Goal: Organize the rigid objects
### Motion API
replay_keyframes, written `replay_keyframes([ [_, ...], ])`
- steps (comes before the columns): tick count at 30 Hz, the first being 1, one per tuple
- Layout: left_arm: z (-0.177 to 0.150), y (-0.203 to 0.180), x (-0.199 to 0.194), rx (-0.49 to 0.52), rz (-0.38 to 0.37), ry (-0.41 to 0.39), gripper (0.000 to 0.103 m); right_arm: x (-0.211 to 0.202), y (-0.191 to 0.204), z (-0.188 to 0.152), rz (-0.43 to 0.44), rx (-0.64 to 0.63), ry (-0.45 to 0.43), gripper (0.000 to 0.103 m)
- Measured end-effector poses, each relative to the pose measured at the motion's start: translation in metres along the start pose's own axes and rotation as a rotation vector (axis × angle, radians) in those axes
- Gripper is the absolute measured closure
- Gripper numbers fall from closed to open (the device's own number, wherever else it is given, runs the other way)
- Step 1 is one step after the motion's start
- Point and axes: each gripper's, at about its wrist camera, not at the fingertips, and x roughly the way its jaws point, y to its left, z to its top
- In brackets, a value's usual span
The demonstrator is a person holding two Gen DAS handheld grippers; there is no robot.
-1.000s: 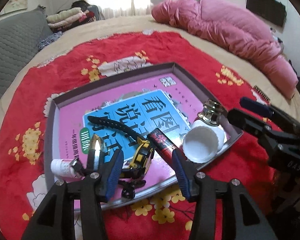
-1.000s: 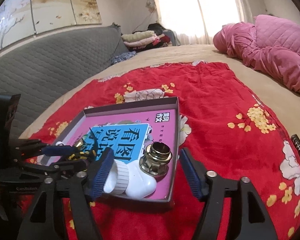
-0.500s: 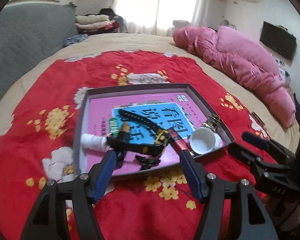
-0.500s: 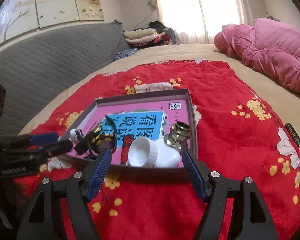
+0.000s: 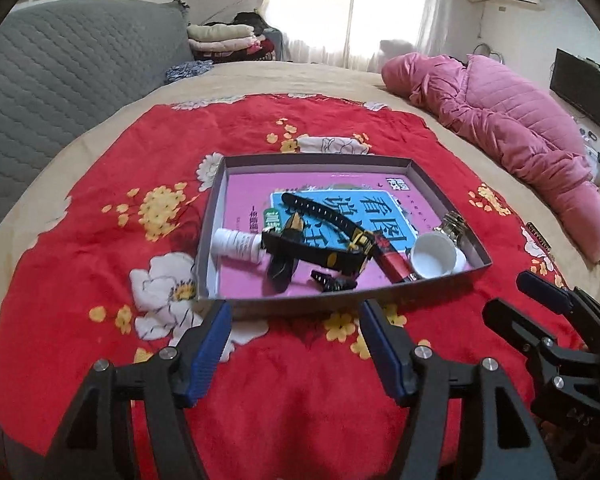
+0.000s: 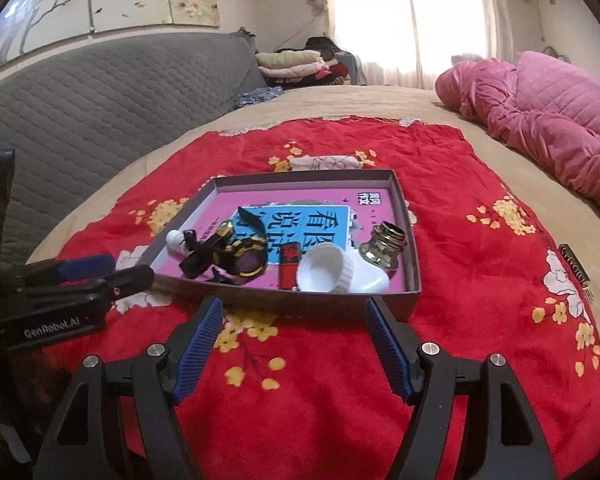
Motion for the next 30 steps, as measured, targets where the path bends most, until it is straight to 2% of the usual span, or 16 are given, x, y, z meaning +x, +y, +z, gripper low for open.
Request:
replay_keyframes([
  [12,-0.009,-0.002,-0.015,-0.025,-0.012,0.023,0.037,-0.022,0.028,-0.002,-0.081,-0.037,-0.036,0.028],
  [18,-0.014,0.002,-0.013,-0.03,0.028,0.047,0.037,-0.028,0.03,-0.009,-0.107,-0.02,-0.019,0.028],
  [30,-0.018,-0.001,-0.015,-0.021,0.024,0.047,0.037,-0.014,0.026,-0.017,-0.116,-0.017,0.035,0.028],
])
